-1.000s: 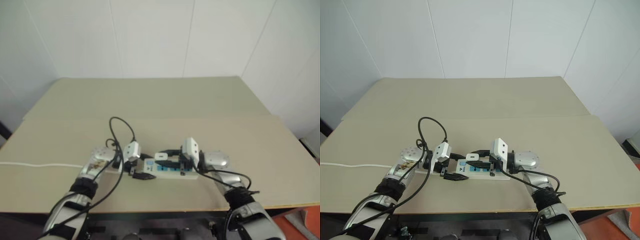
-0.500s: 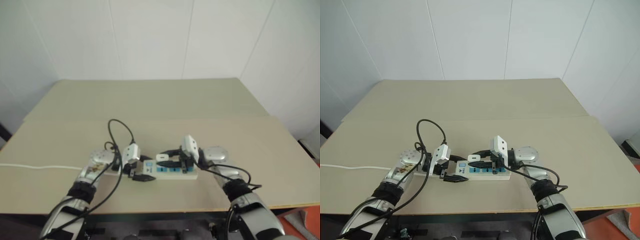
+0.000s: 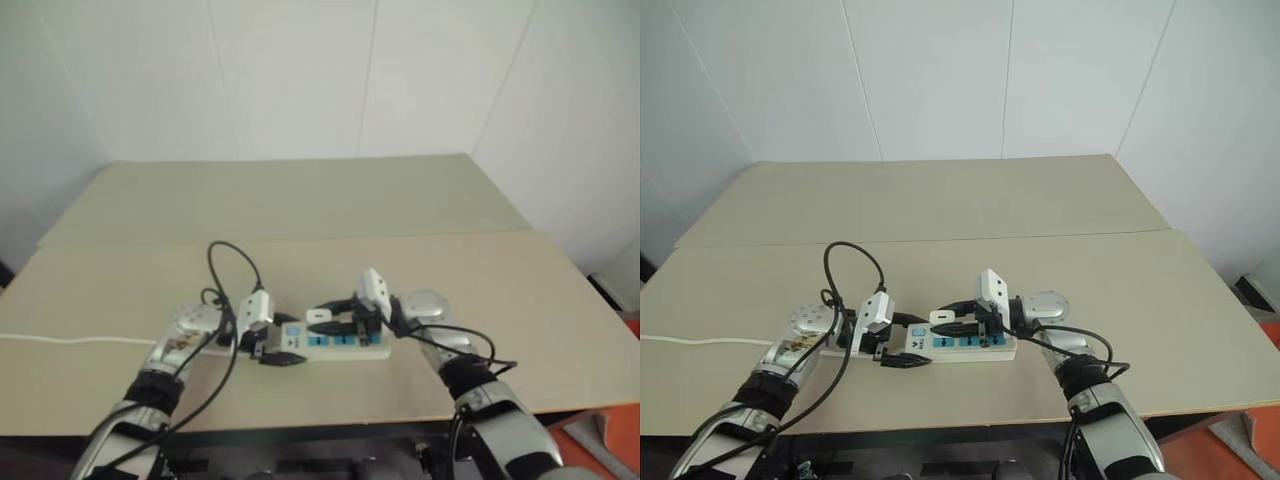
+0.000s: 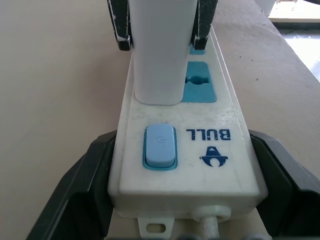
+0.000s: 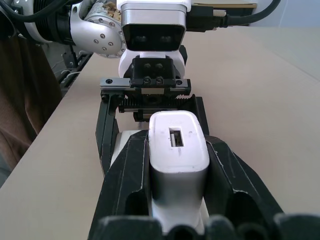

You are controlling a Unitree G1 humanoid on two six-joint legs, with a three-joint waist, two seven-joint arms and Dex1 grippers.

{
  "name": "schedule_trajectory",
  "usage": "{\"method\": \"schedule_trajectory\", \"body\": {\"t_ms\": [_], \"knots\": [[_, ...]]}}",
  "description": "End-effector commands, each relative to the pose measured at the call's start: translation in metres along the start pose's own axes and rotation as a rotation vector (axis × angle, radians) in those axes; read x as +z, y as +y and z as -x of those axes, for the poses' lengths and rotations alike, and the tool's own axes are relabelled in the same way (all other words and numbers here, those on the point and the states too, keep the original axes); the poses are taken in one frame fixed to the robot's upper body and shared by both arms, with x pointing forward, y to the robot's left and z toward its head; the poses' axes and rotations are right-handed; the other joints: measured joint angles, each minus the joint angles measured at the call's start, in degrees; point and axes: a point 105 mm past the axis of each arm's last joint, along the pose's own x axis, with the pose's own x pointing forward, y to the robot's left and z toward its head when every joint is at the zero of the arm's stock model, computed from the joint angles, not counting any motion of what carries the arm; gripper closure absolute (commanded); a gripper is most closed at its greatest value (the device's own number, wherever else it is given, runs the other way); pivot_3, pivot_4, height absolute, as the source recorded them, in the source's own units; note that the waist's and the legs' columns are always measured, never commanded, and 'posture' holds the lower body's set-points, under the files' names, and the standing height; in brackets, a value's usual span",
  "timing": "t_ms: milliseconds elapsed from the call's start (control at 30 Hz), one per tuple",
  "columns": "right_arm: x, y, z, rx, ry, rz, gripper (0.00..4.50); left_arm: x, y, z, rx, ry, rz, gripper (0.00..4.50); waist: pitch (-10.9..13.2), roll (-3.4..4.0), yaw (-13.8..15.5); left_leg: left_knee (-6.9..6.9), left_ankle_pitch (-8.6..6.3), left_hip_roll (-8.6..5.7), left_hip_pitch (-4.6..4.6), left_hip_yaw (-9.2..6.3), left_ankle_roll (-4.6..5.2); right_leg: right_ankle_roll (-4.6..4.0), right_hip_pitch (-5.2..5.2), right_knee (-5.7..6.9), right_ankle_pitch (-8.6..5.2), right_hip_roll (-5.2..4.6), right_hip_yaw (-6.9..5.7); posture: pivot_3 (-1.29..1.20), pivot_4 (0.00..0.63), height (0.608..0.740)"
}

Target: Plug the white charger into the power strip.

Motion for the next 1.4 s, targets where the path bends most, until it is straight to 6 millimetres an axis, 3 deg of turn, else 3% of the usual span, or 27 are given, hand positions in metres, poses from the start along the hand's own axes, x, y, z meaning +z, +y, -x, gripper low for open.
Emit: {"method": "schedule_trajectory", "body": {"t_ms": [33, 233, 400, 467, 533, 767, 933, 1067, 1300, 1400], "knots": [[-0.034, 0.014, 0.014, 0.016, 0.090, -0.116, 2.02, -0.020, -0.010, 0.006, -0.029, 0.086, 0.040, 1.19, -0.02, -0.03, -0.09, -0.01, 0.00, 0.00, -0.01, -0.02, 0.00, 0.00, 0.00, -0.02, 0.00, 0.00, -0.01, 0.00, 0.150, 0.740], [-0.026, 0.014, 0.015, 0.036, 0.074, -0.093, 0.02, -0.019, -0.010, 0.002, -0.015, 0.068, 0.037, 1.19, -0.04, -0.06, -0.26, -0.01, 0.00, 0.02, 0.02, -0.01, 0.00, 0.00, 0.01, 0.00, 0.00, 0.02, -0.01, 0.00, 0.150, 0.740], [-0.011, 0.006, 0.025, 0.009, 0.064, -0.038, 0.02, -0.015, -0.006, -0.003, 0.013, 0.040, 0.037, 1.19, -0.03, -0.06, -0.17, -0.01, 0.00, 0.01, -0.01, -0.01, 0.00, 0.01, 0.00, -0.02, 0.00, 0.00, -0.01, 0.00, 0.150, 0.740], [0.001, 0.000, 0.033, -0.024, 0.042, -0.006, 0.00, -0.009, -0.001, -0.002, 0.041, 0.014, 0.034, 0.46, 0.02, -0.05, -0.05, -0.01, 0.00, -0.01, -0.02, -0.01, 0.00, 0.01, 0.00, -0.03, 0.00, -0.02, -0.01, 0.00, 0.150, 0.740], [0.011, -0.005, 0.041, -0.049, 0.028, 0.012, 0.00, 0.000, 0.002, -0.001, 0.050, -0.013, 0.014, 0.04, 0.09, -0.07, 0.12, -0.01, 0.00, -0.02, -0.12, -0.02, -0.01, 0.01, -0.09, -0.02, 0.00, -0.02, -0.01, 0.00, 0.150, 0.740], [0.026, -0.015, 0.066, -0.121, 0.025, 0.054, 0.00, 0.031, 0.001, 0.012, 0.071, -0.098, -0.089, 0.04, 0.39, -0.07, 0.03, 0.01, 0.03, -0.02, -0.85, 0.01, -0.04, -0.03, -0.90, 0.10, 0.04, -0.03, 0.04, 0.00, 0.150, 0.740], [0.045, -0.016, 0.094, -0.159, 0.029, 0.096, 0.00, 0.056, -0.011, 0.040, 0.078, -0.129, -0.127, 0.04, 0.50, -0.08, 0.07, 0.11, 0.16, -0.05, -1.83, 0.06, -0.25, -0.08, -2.09, 0.56, 0.09, -0.08, 0.16, 0.00, 0.150, 0.740], [0.055, -0.013, 0.130, -0.236, 0.060, 0.123, 0.00, 0.075, -0.016, 0.079, 0.145, -0.122, -0.101, 0.04, 0.68, -0.09, 0.26, 0.14, 0.17, -0.05, -1.81, 0.06, -0.28, -0.08, -2.06, 0.57, 0.09, -0.09, 0.15, 0.00, 0.150, 0.740], [0.060, 0.001, 0.176, -0.424, 0.132, 0.140, 0.00, 0.062, -0.011, 0.125, 0.375, -0.004, -0.058, 0.04, 0.91, -0.10, 0.61, 0.14, 0.17, -0.04, -1.77, 0.11, -0.28, -0.05, -2.01, 0.52, 0.07, -0.07, 0.14, 0.00, 0.150, 0.740], [0.063, 0.007, 0.193, -0.494, 0.162, 0.131, 0.00, 0.059, -0.010, 0.134, 0.427, 0.022, -0.049, 0.04, 1.04, -0.10, 0.81, 0.15, 0.18, -0.05, -1.77, 0.14, -0.29, -0.06, -2.02, 0.54, 0.07, -0.07, 0.15, 0.00, 0.150, 0.740]]}}
